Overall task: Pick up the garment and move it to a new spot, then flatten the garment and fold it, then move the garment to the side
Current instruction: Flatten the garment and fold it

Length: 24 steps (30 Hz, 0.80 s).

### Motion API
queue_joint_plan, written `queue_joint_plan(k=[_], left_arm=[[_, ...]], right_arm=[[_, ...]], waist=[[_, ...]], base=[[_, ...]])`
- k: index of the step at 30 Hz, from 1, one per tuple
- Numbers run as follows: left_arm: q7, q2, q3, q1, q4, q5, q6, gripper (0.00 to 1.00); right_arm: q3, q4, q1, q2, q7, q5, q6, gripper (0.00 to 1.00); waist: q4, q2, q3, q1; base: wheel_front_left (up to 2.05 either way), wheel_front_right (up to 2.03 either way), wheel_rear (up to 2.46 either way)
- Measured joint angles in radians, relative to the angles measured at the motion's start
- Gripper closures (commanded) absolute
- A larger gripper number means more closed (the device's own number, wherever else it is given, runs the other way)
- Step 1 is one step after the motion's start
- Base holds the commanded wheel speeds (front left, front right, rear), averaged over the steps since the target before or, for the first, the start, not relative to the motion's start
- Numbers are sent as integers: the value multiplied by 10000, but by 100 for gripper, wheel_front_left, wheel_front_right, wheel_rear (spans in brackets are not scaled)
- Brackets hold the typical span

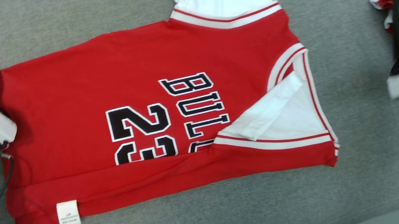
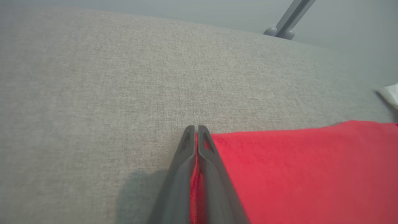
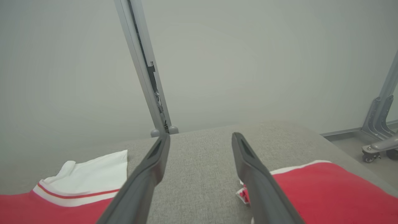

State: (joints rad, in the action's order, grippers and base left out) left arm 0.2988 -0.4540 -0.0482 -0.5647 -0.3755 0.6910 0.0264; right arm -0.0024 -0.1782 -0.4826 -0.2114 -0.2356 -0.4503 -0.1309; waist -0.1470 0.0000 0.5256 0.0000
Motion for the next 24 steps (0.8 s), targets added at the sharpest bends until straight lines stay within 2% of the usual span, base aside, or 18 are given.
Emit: queue_joint_plan(k=[4,8,14,19,24], left_arm=[[-157,353,-334,-523,211,-144,67,100],[-290,811,-757,-1038,324,-253,136,100],[-742,1524,-1375,-1689,186,-405,357,100],[-984,1835,-1699,-2060,12,-487,520,100],[-1160,1969,-1912,-2292,-196,-516,617,100]], right_arm=[[280,-1325,-1597,-809,199,-376,0,0],[1218,-2548,-3183,-1342,727,-633,0,0],[3453,-4207,-5088,-1772,1774,-1342,0,0],[4711,-4895,-6055,-1964,2368,-2079,0,0],[5657,-5427,-6680,-2230,3047,-2823,-2,0]], waist=[[382,0,156,0],[883,0,370,0],[1878,0,739,0],[2496,0,970,0],[2837,0,1213,0]], base=[[0,0,0],[0,0,0],[0,0,0],[0,0,0],[0,0,0]])
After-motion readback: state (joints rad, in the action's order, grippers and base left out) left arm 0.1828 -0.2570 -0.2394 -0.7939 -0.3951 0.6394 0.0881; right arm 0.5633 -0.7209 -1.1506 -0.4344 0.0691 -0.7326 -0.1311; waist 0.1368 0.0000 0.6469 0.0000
